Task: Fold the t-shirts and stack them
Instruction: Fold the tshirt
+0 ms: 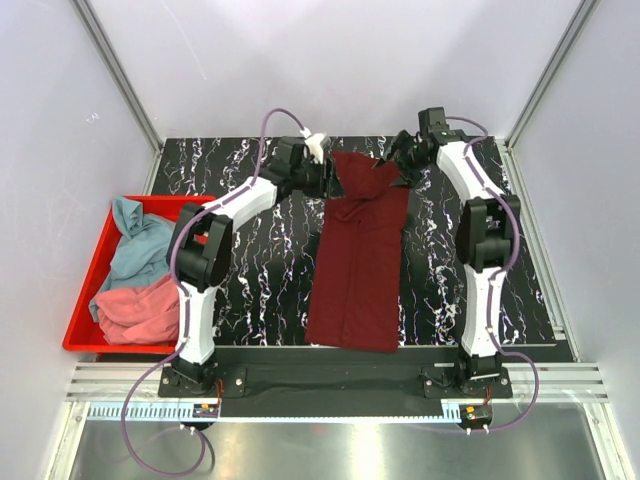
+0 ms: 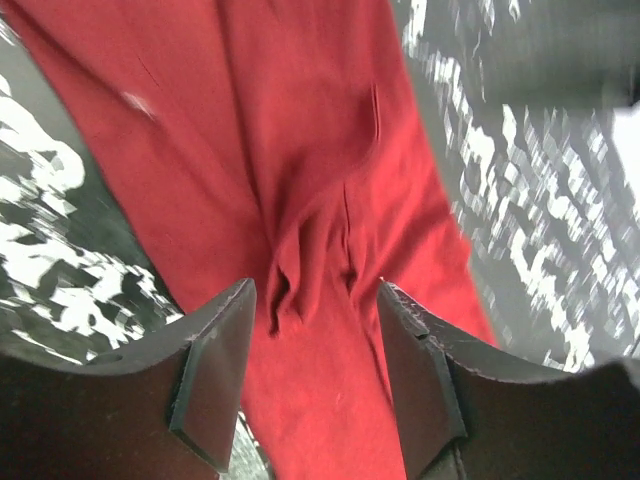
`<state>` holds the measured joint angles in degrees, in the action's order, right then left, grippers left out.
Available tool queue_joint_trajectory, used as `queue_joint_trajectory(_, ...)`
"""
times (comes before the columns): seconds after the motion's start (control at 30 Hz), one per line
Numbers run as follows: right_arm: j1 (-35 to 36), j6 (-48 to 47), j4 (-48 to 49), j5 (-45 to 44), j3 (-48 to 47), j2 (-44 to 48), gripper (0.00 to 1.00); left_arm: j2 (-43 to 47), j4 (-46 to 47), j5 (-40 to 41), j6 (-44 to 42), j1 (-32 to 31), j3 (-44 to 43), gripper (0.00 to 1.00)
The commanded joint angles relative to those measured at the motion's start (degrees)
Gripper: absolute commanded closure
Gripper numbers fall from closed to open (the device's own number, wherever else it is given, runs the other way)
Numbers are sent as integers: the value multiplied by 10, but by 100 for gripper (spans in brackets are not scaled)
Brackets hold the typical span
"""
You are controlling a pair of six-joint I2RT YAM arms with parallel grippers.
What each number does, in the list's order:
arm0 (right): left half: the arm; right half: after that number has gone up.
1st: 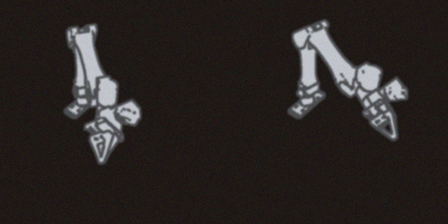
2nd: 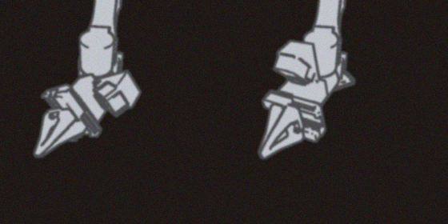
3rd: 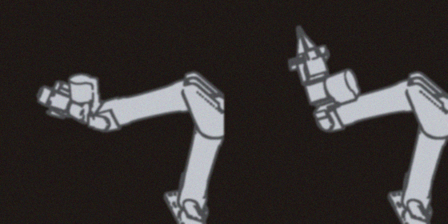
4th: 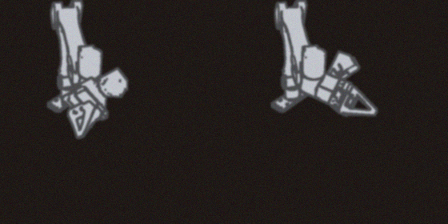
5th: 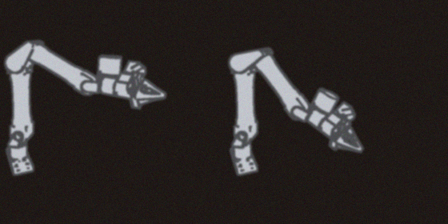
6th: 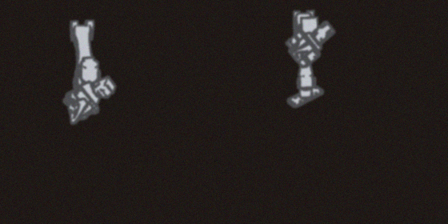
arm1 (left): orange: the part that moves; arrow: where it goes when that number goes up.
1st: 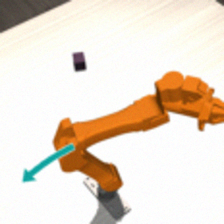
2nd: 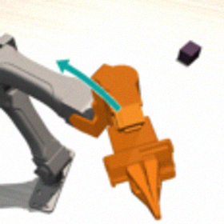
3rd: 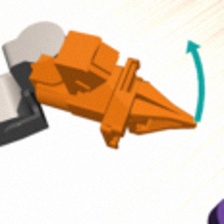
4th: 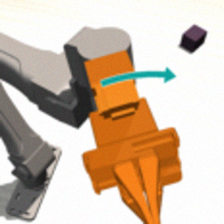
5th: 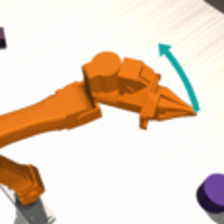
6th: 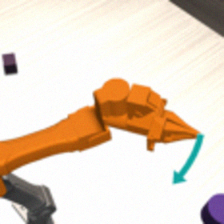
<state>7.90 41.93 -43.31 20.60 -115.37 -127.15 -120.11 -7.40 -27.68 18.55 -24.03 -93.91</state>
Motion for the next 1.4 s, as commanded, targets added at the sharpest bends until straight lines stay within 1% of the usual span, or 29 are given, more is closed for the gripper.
queue_joint_trajectory(0.0, -1, 60, -17, -2, -79, -66, 23, -3, 12, 5, -56, -11, 5, 43)
queue_joint_trajectory(0.13, 1, 91, -6, -21, -75, -80, 28, -21, -11, 47, -57, -17, -12, 44)
queue_joint_trajectory(0.17, 1, 94, 4, -21, -65, -81, 32, -23, -16, 61, -55, -18, -15, 44)
queue_joint_trajectory(0.3, 2, 88, 0, -26, -62, -88, 37, -42, -28, 69, -48, -20, -22, 45)
queue_joint_trajectory(0.4, 2, 82, -4, -36, -63, -95, 41, -51, -31, 58, -39, -20, -30, 45)
queue_joint_trajectory(0.57, 3, 84, 1, -28, -61, -115, 45, -64, -32, 40, -27, -25, -38, 45)
queue_joint_trajectory(0.6, 2, 87, 2, -28, -61, -118, 48, -64, -31, 38, -26, -26, -38, 45)
queue_joint_trajectory(0.9, 2, 85, 5, -20, -70, -132, 51, -84, -21, -10, 5, -28, -50, 48)
queue_joint_trajectory(0.93, 2, 85, 3, -16, -75, -134, 55, -86, -18, -18, 10, -29, -51, 48)
queue_joint_trajectory(0.97, 3, 85, 4, -15, -76, -136, 57, -89, -17, -23, 16, -29, -57, 48)
queue_joint_trajectory(1.03, 2, 86, 8, -14, -76, -137, 58, -98, -24, -26, 18, -29, -64, 50)
queue_joint_trajectory(1.1, 3, 86, 9, -14, -79, -141, 65, -104, -30, -26, 16, -29, -72, 52)
queue_joint_trajectory(1.13, 2, 86, 9, -13, -85, -142, 67, -106, -40, -23, 11, -32, -77, 55)
queue_joint_trajectory(1.17, 3, 86, 9, -9, -89, -147, 75, -108, -46, -21, -1, -34, -81, 57)
queue_joint_trajectory(1.23, 3, 85, 4, -4, -110, -152, 79, -105, -57, -13, -9, -37, -90, 64)
queue_joint_trajectory(1.27, 4, 83, 3, -5, -119, -156, 83, -100, -60, -5, -17, -38, -90, 72)
queue_joint_trajectory(1.3, 4, 79, 4, -2, -127, -158, 84, -94, -64, 7, -25, -41, -86, 76)
queue_joint_trajectory(1.37, 4, 75, 2, 3, -156, -160, 87, -75, -78, 48, -53, -49, -83, 78)
